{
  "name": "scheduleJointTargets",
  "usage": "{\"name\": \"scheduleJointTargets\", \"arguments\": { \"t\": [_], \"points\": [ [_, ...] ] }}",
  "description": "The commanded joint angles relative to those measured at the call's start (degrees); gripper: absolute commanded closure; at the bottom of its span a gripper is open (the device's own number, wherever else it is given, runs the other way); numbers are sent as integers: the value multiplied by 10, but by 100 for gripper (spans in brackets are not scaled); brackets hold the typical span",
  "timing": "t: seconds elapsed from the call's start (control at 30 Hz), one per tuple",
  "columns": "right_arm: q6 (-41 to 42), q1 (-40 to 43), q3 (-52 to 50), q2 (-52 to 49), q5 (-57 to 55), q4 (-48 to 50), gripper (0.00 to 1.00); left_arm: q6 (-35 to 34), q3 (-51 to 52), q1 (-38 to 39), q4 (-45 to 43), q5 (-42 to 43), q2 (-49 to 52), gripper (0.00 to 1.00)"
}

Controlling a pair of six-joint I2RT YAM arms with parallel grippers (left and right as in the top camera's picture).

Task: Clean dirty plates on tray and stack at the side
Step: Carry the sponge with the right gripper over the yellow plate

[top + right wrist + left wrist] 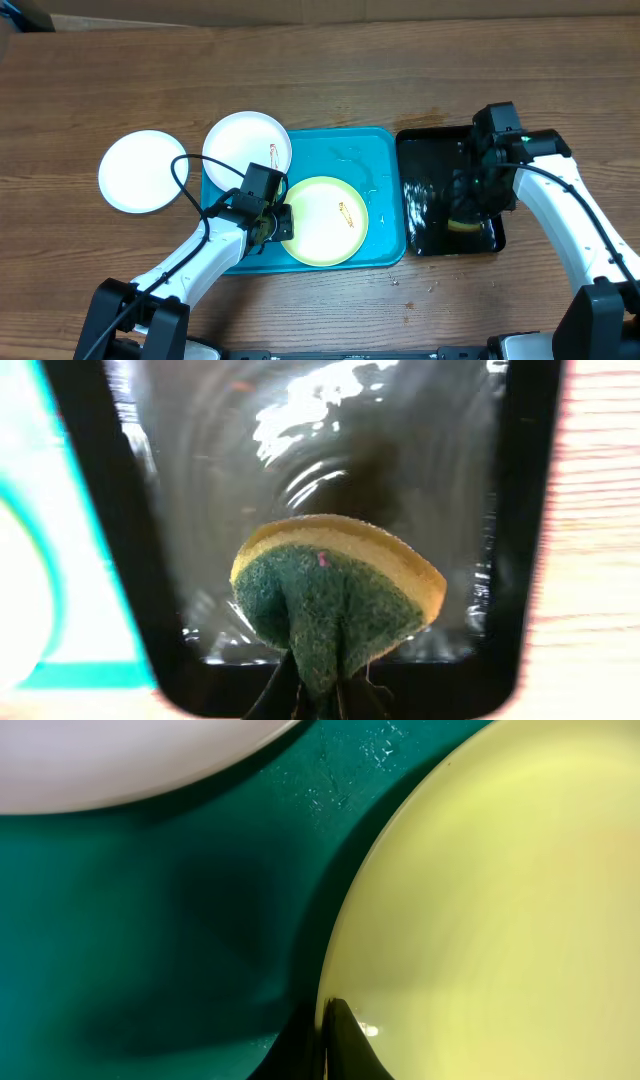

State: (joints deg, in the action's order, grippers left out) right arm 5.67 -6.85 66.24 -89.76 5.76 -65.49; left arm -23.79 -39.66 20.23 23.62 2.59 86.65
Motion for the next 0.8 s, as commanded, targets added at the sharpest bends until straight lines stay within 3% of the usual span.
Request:
{"name": "scheduleJointTargets", "arguments": {
  "t": [0.0, 0.23, 0.5, 0.77],
  "points": [
    [3, -11, 25, 3, 139, 17, 96, 6, 6, 0, 3, 4, 10, 96],
    [3, -127, 25, 2, 173, 98, 96, 6, 6, 0, 3, 4, 10, 96],
    [14, -327, 24, -37, -59, 179, 96, 6, 6, 0, 3, 4, 10, 95],
    [15, -393, 24, -127, -214, 262, 96, 6, 6, 0, 6, 5, 10, 95]
  ]
}}
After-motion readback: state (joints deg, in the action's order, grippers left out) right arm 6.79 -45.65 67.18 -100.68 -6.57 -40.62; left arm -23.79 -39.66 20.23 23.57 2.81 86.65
